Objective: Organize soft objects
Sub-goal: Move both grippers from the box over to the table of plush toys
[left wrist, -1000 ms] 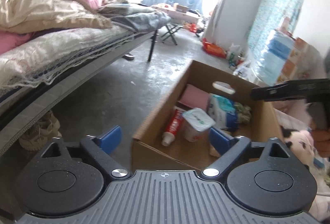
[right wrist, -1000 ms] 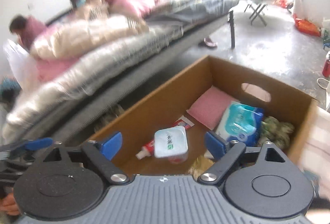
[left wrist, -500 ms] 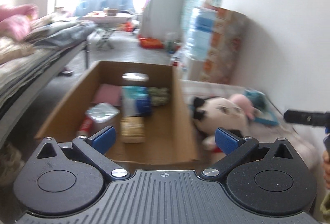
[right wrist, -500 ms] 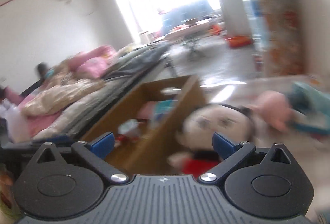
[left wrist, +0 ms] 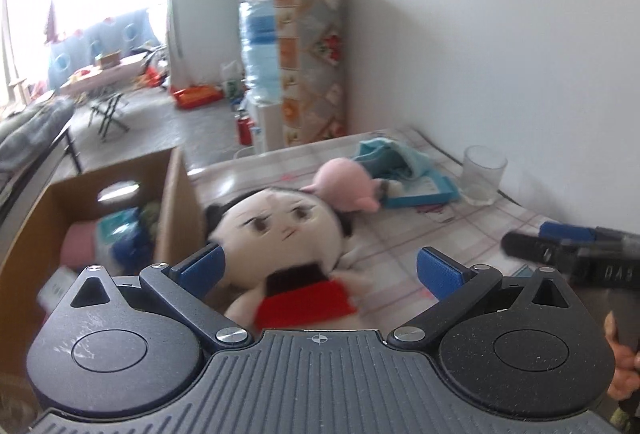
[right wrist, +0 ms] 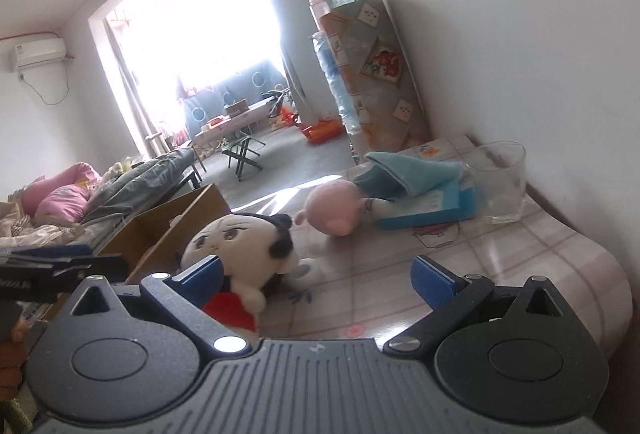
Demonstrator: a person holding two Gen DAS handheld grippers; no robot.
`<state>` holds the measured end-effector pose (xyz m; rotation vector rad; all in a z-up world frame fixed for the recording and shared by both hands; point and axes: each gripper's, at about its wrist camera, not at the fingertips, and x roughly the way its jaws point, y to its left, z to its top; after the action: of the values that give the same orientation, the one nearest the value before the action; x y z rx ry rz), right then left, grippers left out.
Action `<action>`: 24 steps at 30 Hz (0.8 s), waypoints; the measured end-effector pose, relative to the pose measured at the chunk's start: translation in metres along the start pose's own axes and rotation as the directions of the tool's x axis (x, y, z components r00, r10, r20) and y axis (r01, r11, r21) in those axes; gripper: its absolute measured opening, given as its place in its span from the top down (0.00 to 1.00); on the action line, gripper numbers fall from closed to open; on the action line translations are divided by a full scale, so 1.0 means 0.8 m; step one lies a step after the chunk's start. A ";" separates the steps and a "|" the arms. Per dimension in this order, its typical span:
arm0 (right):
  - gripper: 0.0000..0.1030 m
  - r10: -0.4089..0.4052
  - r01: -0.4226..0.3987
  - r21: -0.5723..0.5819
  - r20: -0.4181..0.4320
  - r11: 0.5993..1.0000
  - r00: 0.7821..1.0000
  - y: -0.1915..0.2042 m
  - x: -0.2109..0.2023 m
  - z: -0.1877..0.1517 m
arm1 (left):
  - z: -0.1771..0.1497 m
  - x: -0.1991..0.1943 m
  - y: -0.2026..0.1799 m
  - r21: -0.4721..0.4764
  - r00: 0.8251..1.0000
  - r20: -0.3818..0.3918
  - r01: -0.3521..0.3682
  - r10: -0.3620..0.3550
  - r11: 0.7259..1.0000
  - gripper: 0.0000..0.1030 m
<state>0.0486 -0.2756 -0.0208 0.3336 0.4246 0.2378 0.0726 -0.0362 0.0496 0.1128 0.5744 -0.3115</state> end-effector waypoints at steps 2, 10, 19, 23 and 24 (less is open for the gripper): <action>0.02 -0.008 0.008 0.011 -0.003 1.000 1.000 -0.018 0.000 -0.004 | 0.012 0.018 -0.014 0.028 1.000 -0.010 0.017 -0.017 0.999 0.00; 0.03 -0.022 0.021 0.030 0.021 0.999 1.000 -0.060 0.021 0.006 | 0.081 0.117 -0.049 0.140 0.995 -0.101 0.028 -0.013 0.990 0.00; 0.03 0.016 -0.018 0.066 0.025 0.998 1.000 -0.093 0.052 0.014 | 0.121 0.274 -0.067 0.326 0.954 -0.298 0.062 0.040 0.943 0.00; 0.03 0.027 -0.029 0.080 0.020 0.996 0.999 -0.104 0.063 0.017 | 0.118 0.325 -0.071 0.371 0.921 -0.385 0.101 0.054 0.923 0.00; 0.03 0.027 -0.029 0.083 0.020 0.996 0.999 -0.106 0.065 0.017 | 0.116 0.335 -0.072 0.380 0.916 -0.397 0.103 0.062 0.919 0.00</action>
<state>0.1134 -0.3419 -0.0590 0.4232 0.4119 0.2447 0.3152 -0.1773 -0.0213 0.5740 0.9188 -0.4273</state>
